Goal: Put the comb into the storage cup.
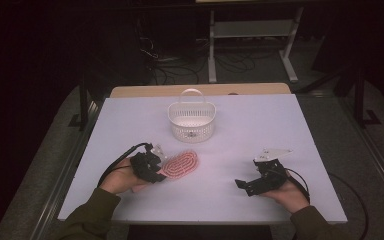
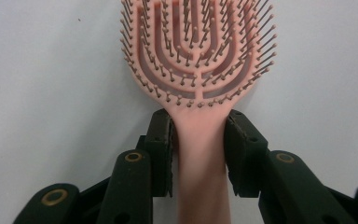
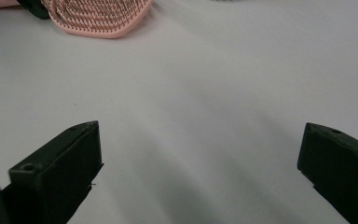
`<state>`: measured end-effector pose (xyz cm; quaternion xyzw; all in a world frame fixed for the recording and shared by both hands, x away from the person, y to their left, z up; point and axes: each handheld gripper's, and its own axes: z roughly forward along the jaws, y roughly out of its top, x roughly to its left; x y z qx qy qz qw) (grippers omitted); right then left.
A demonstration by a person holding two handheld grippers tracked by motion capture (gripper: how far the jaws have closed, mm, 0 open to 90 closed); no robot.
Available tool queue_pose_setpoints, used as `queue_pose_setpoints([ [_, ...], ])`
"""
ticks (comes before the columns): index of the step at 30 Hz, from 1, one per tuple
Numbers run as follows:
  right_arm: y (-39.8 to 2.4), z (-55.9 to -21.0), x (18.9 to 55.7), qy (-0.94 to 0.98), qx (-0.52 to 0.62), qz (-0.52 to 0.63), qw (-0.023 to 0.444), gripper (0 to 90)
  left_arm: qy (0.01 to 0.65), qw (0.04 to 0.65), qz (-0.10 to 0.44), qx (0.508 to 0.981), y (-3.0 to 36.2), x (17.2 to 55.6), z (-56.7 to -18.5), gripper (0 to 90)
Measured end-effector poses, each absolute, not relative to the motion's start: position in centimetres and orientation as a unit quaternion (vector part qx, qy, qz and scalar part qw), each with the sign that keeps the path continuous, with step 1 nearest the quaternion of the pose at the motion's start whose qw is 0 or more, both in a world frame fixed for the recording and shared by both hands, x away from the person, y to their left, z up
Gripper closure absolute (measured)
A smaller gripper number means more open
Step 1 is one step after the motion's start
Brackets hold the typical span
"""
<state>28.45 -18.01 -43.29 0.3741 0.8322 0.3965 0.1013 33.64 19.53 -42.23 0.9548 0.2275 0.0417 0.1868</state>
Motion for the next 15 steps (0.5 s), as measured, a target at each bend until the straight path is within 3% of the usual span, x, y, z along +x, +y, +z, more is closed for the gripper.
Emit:
queue_pose_setpoints([
  [15, -17.98, -43.34, 28.53, 0.832, 0.375, 0.396, 0.1, 0.0, 0.229, 0.167, 0.04, 0.958, 19.01, 33.87, -42.09, 70.0],
])
